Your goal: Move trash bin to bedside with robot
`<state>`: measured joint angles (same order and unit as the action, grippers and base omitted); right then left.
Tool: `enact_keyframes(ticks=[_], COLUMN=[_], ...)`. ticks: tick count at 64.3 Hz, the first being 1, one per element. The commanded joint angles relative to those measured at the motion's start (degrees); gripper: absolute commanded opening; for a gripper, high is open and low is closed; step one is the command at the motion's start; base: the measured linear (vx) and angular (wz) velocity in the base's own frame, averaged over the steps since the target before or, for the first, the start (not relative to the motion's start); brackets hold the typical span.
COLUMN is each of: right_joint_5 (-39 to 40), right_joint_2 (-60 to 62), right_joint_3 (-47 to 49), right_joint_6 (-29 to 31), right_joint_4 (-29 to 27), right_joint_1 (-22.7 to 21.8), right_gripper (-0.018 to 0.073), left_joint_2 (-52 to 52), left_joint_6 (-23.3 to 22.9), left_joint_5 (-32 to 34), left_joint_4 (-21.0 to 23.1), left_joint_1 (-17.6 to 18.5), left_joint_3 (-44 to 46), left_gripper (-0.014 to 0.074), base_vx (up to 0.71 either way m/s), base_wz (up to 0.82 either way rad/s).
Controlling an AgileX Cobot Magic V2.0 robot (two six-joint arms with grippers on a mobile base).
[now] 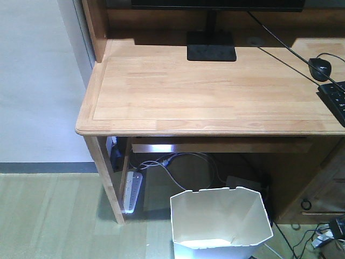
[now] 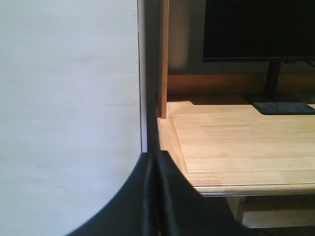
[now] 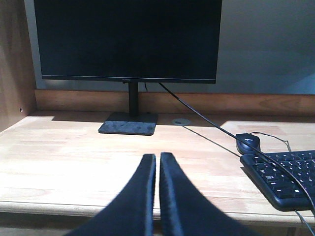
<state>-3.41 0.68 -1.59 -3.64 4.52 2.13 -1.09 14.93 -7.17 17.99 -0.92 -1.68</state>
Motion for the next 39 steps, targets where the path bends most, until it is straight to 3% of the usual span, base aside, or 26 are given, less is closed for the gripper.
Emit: enact_keyframes(ticks=[1,39], right_joint_5=[4.08,4.14], right_joint_2=[0.7,0.7], right_joint_3=[-1.02,-1.02], right_joint_6=[0.4,0.4], right_joint_4=[0.12,0.12], right_joint_1=[-0.25,-0.25], right_gripper=[-0.0003,-0.0003], left_joint_2=[-0.55,-0.55], left_joint_6=[-0.15,-0.15], left_joint_5=[3.83,3.83], left_joint_4=[0.57,0.57], left_joint_1=[0.3,0.3], left_joint_3=[-1.17,-1.17], left_gripper=[-0.0006,-0.0006], base_vx=[0.0,0.0], base_wz=[0.0,0.0])
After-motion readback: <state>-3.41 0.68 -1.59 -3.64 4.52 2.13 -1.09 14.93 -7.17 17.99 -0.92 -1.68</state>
